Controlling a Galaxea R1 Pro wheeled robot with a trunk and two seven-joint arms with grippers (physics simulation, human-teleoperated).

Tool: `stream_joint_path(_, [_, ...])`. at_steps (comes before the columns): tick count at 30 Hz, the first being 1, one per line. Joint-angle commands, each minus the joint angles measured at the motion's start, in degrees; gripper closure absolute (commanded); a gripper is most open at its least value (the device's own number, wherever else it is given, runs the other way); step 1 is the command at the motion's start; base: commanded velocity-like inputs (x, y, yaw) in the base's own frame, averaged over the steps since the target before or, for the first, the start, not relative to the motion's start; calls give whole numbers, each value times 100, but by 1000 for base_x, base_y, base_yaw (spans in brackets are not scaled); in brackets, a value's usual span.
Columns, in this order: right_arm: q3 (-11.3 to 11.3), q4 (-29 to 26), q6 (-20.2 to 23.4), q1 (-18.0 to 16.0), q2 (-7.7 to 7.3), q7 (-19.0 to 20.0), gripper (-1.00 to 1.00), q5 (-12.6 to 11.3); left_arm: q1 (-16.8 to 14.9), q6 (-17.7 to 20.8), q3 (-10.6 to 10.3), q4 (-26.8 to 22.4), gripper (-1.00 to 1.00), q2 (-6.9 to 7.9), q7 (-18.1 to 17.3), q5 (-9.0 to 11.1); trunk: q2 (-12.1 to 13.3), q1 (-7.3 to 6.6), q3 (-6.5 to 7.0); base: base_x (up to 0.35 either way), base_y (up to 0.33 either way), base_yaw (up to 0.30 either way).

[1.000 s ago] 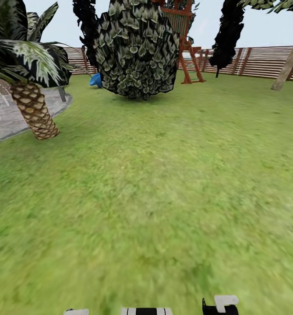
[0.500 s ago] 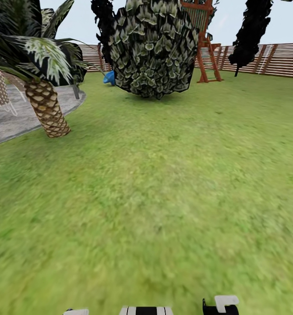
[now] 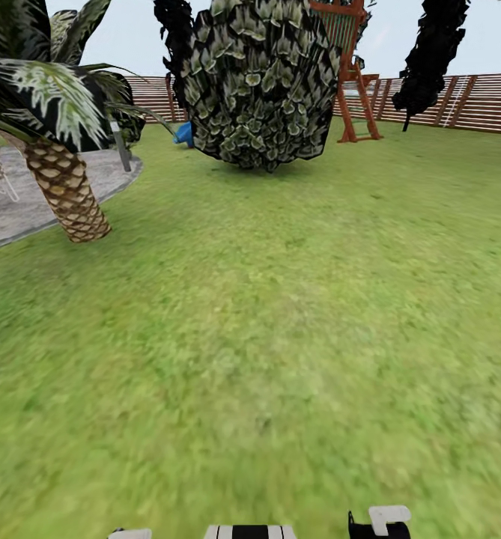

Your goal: Pick up the pesticide atomizer in the garden and spray insectifuge to fully cover both potted plants in the garden.

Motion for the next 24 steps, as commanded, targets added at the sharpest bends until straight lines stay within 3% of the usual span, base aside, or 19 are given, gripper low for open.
stream_joint_path(1, [-47, 2, -18, -3, 1, -17, -100, 54, -3, -20, 26, 4, 100, -2, 1, -18, -1, 2, -4, 339, -124, 0])
stream_joint_path(8, [-60, -12, -80, -3, 4, -25, -100, 27, -3, -20, 26, 4, 100, -2, 1, -18, -1, 2, -4, 339, -125, 0])
stream_joint_path(14, [-64, 20, -664, -3, -12, -26, -100, 11, -3, -20, 26, 4, 100, -2, 1, -18, -1, 2, -4, 339, -126, 0])
stream_joint_path(24, [-59, 22, -708, -3, -5, -25, -100, 16, -3, -20, 26, 4, 100, -2, 1, -18, -1, 2, -4, 339, -126, 0])
